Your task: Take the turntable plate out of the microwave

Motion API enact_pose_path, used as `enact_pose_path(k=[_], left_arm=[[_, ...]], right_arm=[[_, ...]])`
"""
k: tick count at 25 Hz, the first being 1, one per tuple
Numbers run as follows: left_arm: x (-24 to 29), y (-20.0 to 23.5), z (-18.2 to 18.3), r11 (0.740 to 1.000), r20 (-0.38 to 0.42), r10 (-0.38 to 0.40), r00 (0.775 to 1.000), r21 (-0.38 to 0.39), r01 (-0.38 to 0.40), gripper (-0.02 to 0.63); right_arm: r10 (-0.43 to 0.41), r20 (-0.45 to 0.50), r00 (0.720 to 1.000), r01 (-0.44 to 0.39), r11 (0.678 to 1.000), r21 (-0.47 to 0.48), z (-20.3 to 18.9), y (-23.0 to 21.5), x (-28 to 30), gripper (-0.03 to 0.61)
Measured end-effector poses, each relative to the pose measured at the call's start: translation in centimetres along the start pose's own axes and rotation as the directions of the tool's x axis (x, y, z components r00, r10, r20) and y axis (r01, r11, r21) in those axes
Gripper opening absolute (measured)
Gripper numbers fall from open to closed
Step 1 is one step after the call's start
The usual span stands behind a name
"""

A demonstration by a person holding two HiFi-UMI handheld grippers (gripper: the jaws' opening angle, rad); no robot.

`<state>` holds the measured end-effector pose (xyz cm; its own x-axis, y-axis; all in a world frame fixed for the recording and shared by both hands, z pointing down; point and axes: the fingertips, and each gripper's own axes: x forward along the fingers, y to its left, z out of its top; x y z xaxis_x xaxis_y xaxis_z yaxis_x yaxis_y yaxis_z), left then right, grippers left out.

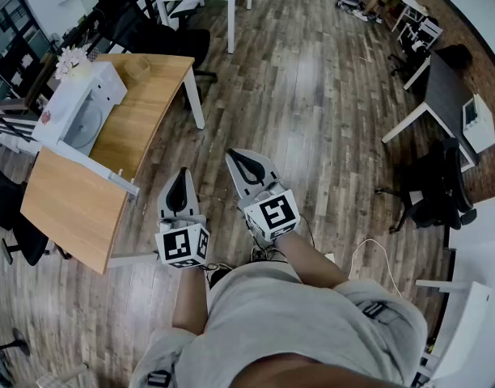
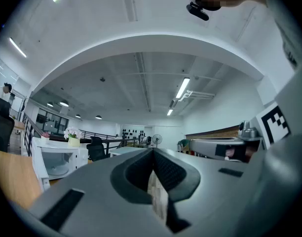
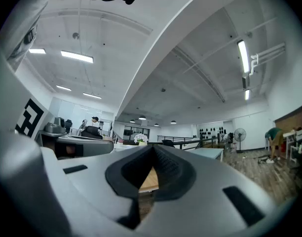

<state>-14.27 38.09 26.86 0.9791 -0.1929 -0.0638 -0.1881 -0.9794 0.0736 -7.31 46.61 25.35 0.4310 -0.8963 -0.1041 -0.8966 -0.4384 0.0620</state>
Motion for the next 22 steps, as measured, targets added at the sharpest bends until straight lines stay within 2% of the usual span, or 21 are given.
enact_pose_path(k=[10,17,19,22], left_arm=[[1.3,-2.7,-2.1,1.000,-0.039,0.008,0.999,0.003,-0.008,0.012],[1.4,-3.5,-4.2,0.996,-0.090,0.084,0.992,0.001,-0.084,0.034],[1.1,-3.8,-5.2,0.994,-0.116,0.105,0.988,0.001,-0.105,0.063],[0.8,-3.5,-6.1,0.992,-0.143,0.126,0.982,-0.007,-0.129,0.069]], right_arm=[[0.047,-0.022,0.999,-0.046,0.998,0.036,-1.8,-1.5,-0.7,0.005],[0.121,-0.025,0.992,-0.119,0.992,0.041,-3.3,-2.2,-1.1,0.026],[0.147,-0.036,0.988,-0.144,0.987,0.064,-4.3,-2.3,-1.2,0.029],[0.174,-0.050,0.983,-0.168,0.980,0.108,-5.4,-2.1,-0.9,0.031]])
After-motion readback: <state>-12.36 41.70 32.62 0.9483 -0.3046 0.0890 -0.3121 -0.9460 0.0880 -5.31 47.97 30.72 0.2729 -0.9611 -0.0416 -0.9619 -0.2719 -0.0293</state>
